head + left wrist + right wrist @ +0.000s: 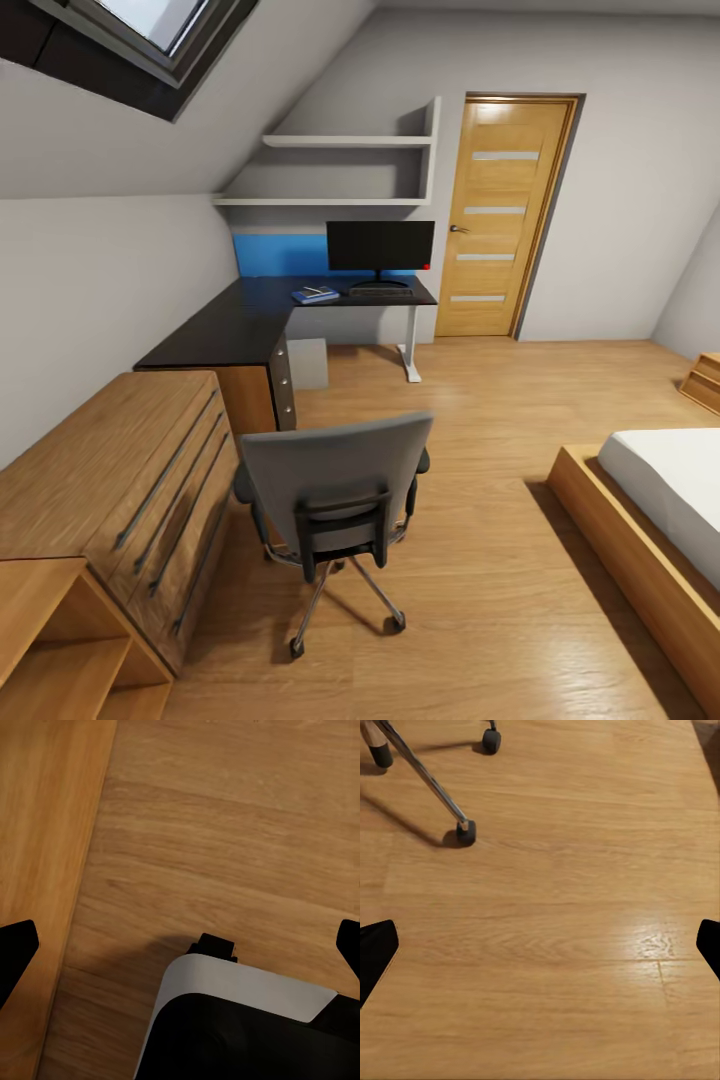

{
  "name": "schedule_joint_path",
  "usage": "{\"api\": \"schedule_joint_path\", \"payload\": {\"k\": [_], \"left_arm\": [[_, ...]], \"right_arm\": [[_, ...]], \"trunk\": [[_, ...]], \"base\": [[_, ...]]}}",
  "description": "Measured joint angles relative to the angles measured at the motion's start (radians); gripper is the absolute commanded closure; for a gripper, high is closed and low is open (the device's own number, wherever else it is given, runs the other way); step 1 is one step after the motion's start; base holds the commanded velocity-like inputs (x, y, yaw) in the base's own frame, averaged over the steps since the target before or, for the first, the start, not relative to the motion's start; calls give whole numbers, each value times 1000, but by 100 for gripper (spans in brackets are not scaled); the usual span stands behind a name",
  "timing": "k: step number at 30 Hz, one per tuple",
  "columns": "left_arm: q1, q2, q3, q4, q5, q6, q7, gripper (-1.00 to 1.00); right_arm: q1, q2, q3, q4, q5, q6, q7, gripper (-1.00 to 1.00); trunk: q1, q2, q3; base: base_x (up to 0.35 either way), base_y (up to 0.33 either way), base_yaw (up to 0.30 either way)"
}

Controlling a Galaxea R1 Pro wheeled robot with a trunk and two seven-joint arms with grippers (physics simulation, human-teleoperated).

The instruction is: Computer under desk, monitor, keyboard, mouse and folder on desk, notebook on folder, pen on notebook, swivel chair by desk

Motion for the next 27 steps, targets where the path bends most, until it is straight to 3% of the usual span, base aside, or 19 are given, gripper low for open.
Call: {"api": "schedule_joint_path", "payload": {"k": [20, 27], "left_arm": [[0, 0, 0, 0, 0, 0, 0, -100], [0, 0, 0, 0, 0, 0, 0, -100]], "right_arm": [[0, 0, 0, 0, 0, -1, 0, -100], [0, 0, 0, 0, 0, 0, 0, -100]], "trunk": [[0, 0, 0], [0, 0, 0]], "base": [[0, 45, 0], [0, 189, 0]]}}
